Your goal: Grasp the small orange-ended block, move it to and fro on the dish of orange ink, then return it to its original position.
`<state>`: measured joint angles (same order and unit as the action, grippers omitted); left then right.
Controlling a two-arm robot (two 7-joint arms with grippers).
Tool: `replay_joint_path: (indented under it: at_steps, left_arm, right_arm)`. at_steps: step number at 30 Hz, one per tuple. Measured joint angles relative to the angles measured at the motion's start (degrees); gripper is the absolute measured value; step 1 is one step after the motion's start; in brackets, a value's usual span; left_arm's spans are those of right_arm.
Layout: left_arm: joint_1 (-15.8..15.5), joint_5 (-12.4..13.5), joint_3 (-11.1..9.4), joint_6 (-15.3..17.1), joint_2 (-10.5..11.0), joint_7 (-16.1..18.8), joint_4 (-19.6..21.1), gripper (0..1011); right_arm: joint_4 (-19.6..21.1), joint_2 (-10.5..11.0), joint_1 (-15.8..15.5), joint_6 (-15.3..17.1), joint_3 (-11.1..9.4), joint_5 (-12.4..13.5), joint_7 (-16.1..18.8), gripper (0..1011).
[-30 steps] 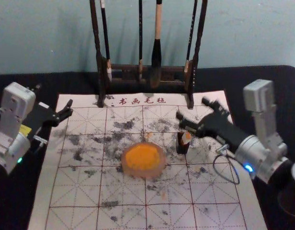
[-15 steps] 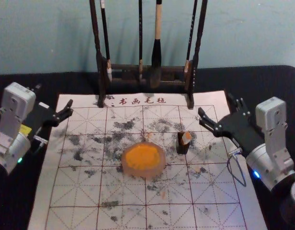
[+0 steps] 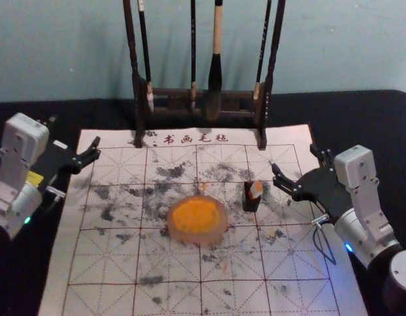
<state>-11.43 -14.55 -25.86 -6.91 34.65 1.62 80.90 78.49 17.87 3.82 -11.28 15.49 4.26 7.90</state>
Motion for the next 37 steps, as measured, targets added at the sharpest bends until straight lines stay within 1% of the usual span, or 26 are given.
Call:
replay_joint_path:
  at_steps: [37]
  left_arm:
    - [0.0, 0.0, 0.0, 0.0, 0.0, 0.0, 0.0, 1001]
  right_arm:
    - [0.5, 0.2, -0.1, -0.3, 0.0, 0.6, 0.2, 1002]
